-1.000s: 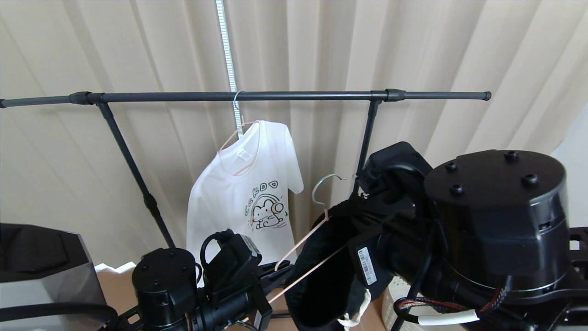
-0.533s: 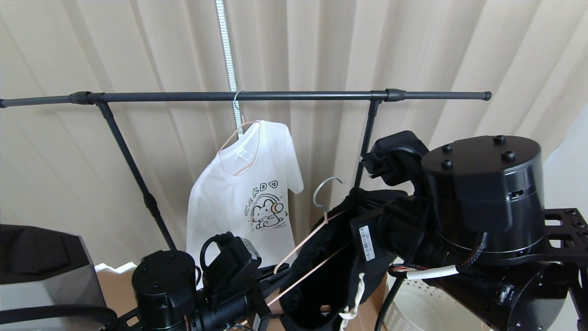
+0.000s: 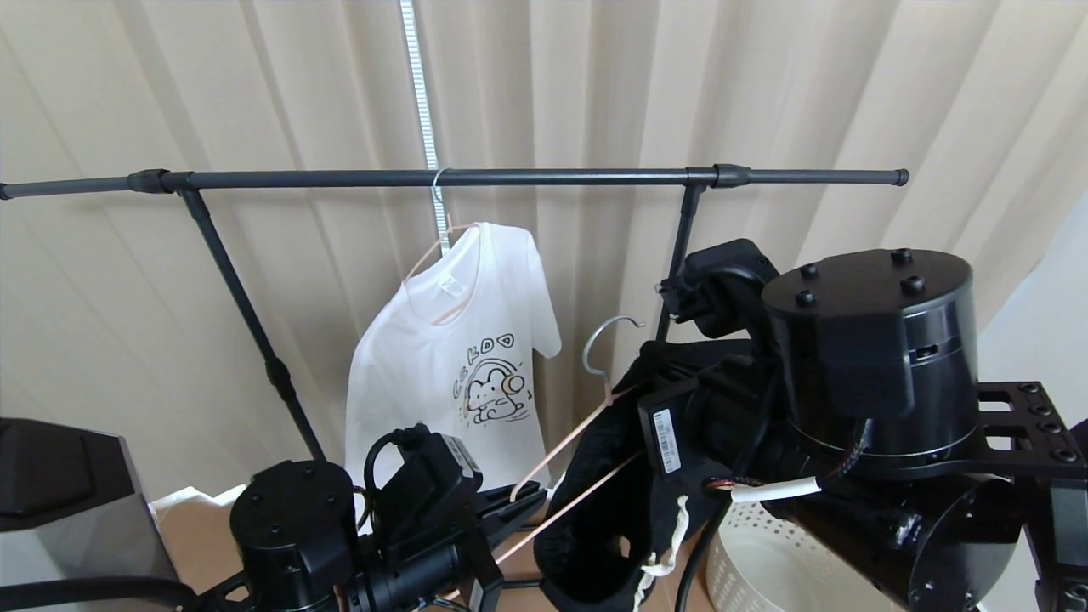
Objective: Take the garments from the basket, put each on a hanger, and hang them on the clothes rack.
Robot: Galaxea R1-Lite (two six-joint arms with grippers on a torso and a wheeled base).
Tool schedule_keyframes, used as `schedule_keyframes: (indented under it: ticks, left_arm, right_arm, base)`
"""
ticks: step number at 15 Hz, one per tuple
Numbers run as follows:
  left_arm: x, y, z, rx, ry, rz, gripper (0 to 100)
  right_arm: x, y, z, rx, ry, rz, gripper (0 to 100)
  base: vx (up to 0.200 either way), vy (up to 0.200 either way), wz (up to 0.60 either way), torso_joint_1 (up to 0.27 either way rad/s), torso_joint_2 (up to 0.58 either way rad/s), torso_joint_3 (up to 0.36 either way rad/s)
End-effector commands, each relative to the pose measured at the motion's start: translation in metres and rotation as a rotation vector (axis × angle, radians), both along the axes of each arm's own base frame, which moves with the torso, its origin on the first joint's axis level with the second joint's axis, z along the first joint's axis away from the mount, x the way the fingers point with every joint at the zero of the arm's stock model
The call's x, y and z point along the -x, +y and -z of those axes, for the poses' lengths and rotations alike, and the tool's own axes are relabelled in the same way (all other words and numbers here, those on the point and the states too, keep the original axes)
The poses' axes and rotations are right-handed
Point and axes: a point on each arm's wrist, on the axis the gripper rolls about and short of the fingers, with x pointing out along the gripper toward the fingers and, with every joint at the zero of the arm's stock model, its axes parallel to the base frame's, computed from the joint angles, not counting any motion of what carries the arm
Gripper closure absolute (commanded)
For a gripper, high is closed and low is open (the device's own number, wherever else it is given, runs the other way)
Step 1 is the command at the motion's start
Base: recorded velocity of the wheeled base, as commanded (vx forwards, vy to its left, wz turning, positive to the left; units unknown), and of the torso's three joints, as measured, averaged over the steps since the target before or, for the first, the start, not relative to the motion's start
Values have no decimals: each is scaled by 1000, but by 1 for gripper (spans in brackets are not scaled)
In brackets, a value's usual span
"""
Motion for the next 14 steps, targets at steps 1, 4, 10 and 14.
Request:
schedule_keyframes:
  ticks: [1,4,10,14]
  left_arm:
    - [1,0,-2,5,-7,5,100]
    - [4,-2,-3,4,-11,13,100]
    - [4,-2,-2,-1,-14,16,100]
    - [4,-2,-2,0,-13,16,100]
  right_arm:
    - [-5,2,4,-4,-5,11,100]
    - [-6,2,5,-10,-10,16,100]
    - [-5,0,6,-9,-8,16,100]
    - [-5,-1,6,-9,-8,16,100]
  base:
    - [0,0,0,0,0,0]
    - [0,0,0,0,0,0]
    - [0,0,0,0,0,0]
    - [0,0,0,0,0,0]
